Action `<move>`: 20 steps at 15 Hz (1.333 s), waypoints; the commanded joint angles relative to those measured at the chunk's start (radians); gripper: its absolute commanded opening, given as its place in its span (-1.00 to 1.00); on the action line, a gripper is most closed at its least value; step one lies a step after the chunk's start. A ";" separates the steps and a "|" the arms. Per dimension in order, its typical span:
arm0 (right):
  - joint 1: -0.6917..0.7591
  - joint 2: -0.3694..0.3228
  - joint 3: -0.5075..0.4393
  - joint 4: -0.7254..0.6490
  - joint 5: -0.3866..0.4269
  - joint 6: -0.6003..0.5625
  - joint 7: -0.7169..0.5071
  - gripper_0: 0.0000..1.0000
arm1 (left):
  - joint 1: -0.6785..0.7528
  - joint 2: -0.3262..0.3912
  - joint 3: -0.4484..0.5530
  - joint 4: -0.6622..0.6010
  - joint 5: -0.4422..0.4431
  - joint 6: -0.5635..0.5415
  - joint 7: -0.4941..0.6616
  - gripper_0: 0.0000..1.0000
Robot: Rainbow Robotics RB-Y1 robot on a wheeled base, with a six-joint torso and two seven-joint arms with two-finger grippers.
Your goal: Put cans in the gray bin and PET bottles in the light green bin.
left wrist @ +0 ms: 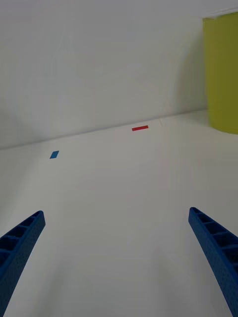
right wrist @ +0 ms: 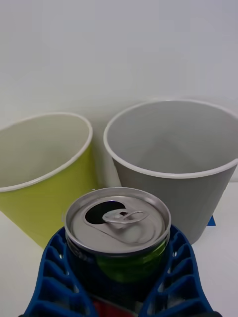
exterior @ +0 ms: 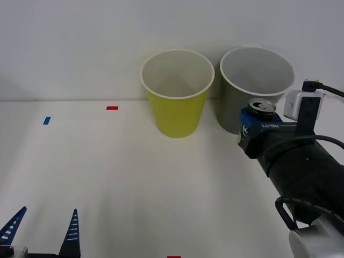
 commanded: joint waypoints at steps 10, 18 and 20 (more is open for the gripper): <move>-0.462 0.012 -0.226 0.000 -0.222 0.143 0.030 -1.00 | 0.000 0.000 0.000 0.000 0.000 0.000 0.000 1.00; -0.606 -0.004 -0.355 0.225 -0.244 0.064 0.090 -1.00 | 0.000 0.000 0.000 0.000 0.000 0.000 0.000 1.00; -0.635 -0.007 -0.377 0.297 -0.240 0.034 0.103 -1.00 | 0.000 0.000 0.000 0.000 0.000 0.000 0.000 1.00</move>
